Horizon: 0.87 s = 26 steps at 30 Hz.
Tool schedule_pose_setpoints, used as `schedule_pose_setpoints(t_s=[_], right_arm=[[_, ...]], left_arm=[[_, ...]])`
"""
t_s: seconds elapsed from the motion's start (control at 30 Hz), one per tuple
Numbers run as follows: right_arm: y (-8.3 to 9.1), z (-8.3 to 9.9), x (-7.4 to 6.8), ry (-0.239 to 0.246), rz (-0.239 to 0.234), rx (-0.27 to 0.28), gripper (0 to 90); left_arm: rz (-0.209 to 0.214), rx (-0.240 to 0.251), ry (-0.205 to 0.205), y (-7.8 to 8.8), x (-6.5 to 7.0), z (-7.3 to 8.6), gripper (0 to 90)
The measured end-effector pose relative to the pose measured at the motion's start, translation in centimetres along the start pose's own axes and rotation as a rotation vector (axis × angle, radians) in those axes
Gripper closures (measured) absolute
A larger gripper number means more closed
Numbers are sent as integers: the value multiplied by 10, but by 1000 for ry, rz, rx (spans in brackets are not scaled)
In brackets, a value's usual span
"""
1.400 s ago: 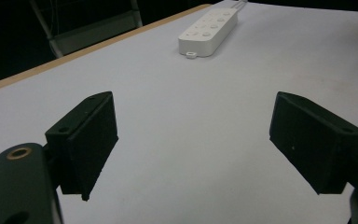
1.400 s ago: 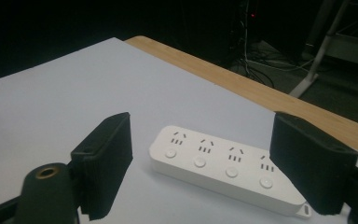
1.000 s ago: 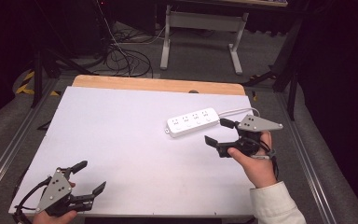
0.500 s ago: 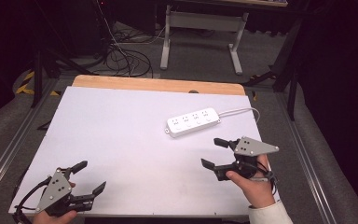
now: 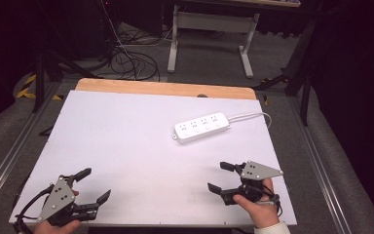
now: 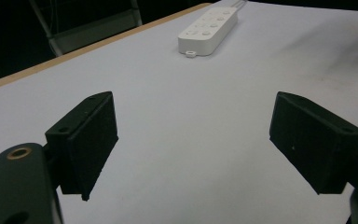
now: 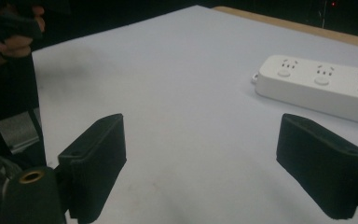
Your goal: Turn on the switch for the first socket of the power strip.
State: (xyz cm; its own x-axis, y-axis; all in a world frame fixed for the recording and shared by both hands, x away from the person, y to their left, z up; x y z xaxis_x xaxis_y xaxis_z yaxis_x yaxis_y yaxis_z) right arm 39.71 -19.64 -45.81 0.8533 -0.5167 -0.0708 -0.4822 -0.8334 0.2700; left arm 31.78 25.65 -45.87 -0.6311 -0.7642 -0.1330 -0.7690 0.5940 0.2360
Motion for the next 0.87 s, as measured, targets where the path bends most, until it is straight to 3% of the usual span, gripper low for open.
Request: schedule_pose_setpoints(t_s=[0.13, 0.37, 0.5, 0.6, 0.87], right_arm=[[-1, 11, -3, 11, 6, -34, 151], [-2, 29, -5, -13, 3, -51, 141], [0, 38, -3, -5, 24, -73, 141], [0, 40, -2, 3, 38, -90, 141], [1, 38, -1, -5, 36, -70, 141]], left_arm=[[3, 3, 8, 0, 0, 0, 159], [6, 2, 28, 0, -2, 1, 159], [3, -3, 14, -1, -2, 1, 159], [-1, -5, 7, -1, -2, 1, 159], [-8, -11, 4, -2, -3, 2, 159]])
Point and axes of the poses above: each handheld gripper's, and its own axes: y roughly backward along the jaws, z roughly out of its underside, x roughly to its right, the point moved 2 cm from there along -y, roughly forward along the jaws, and after that the axes turned 7 degrees about x, right-handed, at the moved point
